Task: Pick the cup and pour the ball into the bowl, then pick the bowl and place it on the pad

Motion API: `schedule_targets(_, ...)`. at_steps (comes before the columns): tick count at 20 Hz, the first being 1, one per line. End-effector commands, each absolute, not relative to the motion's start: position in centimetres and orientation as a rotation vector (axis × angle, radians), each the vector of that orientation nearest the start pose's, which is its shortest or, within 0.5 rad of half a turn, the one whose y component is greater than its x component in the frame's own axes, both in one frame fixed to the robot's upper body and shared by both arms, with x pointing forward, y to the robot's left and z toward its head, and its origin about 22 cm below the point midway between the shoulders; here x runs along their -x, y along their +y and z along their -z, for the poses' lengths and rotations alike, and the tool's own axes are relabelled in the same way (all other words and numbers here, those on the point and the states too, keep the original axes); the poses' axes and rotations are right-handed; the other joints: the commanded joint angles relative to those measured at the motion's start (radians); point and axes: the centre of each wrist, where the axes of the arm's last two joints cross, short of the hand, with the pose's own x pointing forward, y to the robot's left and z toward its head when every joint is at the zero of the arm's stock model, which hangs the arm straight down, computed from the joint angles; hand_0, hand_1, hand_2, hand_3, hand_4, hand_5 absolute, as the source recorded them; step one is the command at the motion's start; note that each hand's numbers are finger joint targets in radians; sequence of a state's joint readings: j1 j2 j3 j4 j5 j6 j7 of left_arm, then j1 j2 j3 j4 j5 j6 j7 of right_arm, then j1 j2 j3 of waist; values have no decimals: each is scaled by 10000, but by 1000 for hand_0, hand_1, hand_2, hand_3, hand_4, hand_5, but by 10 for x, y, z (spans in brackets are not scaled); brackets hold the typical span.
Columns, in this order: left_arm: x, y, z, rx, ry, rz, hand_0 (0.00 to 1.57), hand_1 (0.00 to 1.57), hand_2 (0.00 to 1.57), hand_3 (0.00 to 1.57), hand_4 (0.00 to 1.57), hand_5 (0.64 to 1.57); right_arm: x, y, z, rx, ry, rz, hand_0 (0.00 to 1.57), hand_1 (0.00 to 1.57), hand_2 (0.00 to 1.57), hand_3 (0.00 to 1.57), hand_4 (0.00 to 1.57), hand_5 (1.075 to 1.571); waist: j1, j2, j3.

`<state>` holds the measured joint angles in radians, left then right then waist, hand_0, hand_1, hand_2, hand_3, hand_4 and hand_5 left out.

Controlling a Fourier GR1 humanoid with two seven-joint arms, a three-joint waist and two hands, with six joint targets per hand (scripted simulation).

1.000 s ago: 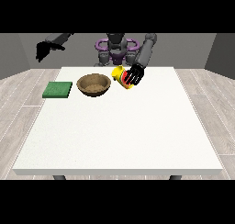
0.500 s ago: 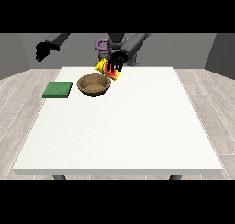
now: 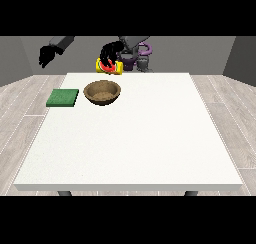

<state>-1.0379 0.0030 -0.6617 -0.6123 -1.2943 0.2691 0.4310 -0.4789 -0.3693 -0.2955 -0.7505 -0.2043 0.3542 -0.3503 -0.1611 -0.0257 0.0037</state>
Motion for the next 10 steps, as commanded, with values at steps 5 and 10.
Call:
schedule_targets(5, -386, -6, -82, 19401, 13062, -22193, 1543, 1543, 1571, 1571, 1259, 1434, -331, -385, 13, -732, -16258, 124, 0, 0, 129, 278, 754, 1535, 269, -229, -14)
schedule_targets(10, -364, -23, -84, 18424, 12188, -22027, 1507, 1507, 1571, 1571, 1225, 1450, -303, -412, 32, 29, -16318, 528, 0, 0, 36, 278, 755, 1536, 883, -336, -22)
